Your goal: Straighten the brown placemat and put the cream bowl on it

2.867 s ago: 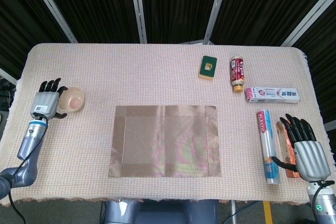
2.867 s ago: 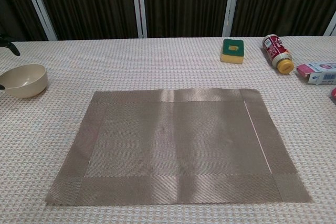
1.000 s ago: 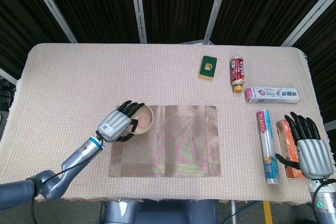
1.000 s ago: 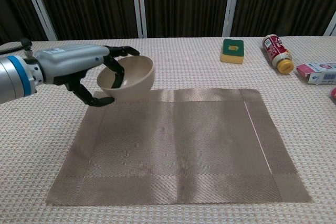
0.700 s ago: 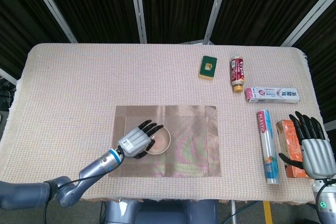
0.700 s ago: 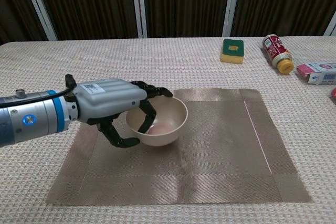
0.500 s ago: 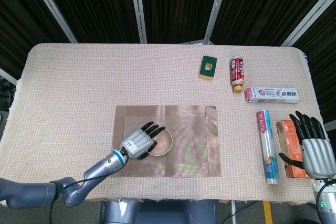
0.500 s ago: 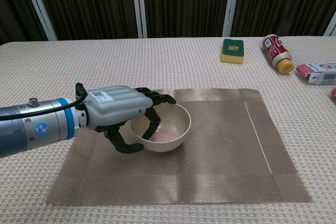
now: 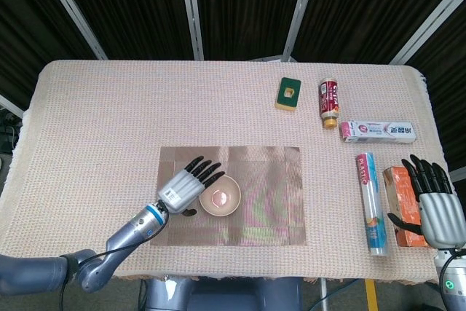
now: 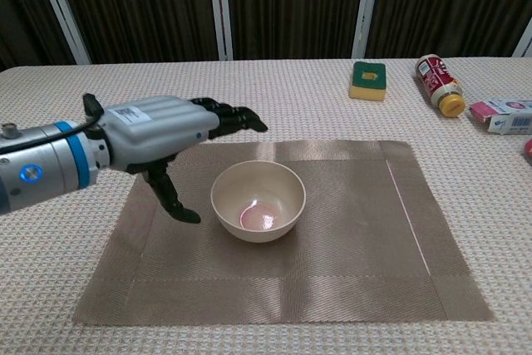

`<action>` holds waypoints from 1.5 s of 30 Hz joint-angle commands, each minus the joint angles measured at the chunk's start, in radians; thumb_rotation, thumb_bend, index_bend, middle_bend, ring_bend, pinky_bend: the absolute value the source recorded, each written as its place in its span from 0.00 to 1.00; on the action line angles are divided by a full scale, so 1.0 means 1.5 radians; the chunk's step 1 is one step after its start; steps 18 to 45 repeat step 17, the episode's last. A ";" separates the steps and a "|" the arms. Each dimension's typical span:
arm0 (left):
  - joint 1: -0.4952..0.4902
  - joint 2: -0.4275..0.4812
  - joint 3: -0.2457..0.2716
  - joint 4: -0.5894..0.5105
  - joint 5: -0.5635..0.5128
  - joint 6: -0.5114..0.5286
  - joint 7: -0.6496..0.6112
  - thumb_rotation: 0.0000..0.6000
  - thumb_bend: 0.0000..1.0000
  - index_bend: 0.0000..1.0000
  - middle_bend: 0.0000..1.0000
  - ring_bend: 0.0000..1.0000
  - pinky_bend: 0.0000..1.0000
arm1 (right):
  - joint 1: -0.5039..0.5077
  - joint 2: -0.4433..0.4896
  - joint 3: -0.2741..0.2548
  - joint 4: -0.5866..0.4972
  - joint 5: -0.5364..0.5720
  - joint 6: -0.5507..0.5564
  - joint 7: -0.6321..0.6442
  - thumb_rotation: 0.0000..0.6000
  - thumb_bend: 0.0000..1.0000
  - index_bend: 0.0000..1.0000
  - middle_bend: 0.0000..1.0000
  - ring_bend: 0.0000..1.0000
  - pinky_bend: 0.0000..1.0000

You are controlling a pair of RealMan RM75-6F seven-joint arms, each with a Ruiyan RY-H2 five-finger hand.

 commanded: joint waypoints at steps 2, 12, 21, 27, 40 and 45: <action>0.063 0.070 -0.011 -0.048 0.020 0.123 0.004 1.00 0.00 0.00 0.00 0.00 0.00 | -0.002 0.001 0.000 -0.004 -0.001 0.003 -0.003 1.00 0.00 0.00 0.00 0.00 0.00; 0.228 0.208 0.010 -0.100 -0.038 0.309 -0.060 1.00 0.00 0.00 0.00 0.00 0.00 | 0.003 -0.004 0.001 0.000 -0.002 -0.002 -0.016 1.00 0.00 0.00 0.00 0.00 0.00; 0.301 0.254 0.047 -0.091 -0.002 0.364 -0.151 1.00 0.00 0.00 0.00 0.00 0.00 | 0.005 -0.014 0.007 0.008 0.002 0.002 -0.041 1.00 0.00 0.00 0.00 0.00 0.00; 0.301 0.254 0.047 -0.091 -0.002 0.364 -0.151 1.00 0.00 0.00 0.00 0.00 0.00 | 0.005 -0.014 0.007 0.008 0.002 0.002 -0.041 1.00 0.00 0.00 0.00 0.00 0.00; 0.301 0.254 0.047 -0.091 -0.002 0.364 -0.151 1.00 0.00 0.00 0.00 0.00 0.00 | 0.005 -0.014 0.007 0.008 0.002 0.002 -0.041 1.00 0.00 0.00 0.00 0.00 0.00; 0.301 0.254 0.047 -0.091 -0.002 0.364 -0.151 1.00 0.00 0.00 0.00 0.00 0.00 | 0.005 -0.014 0.007 0.008 0.002 0.002 -0.041 1.00 0.00 0.00 0.00 0.00 0.00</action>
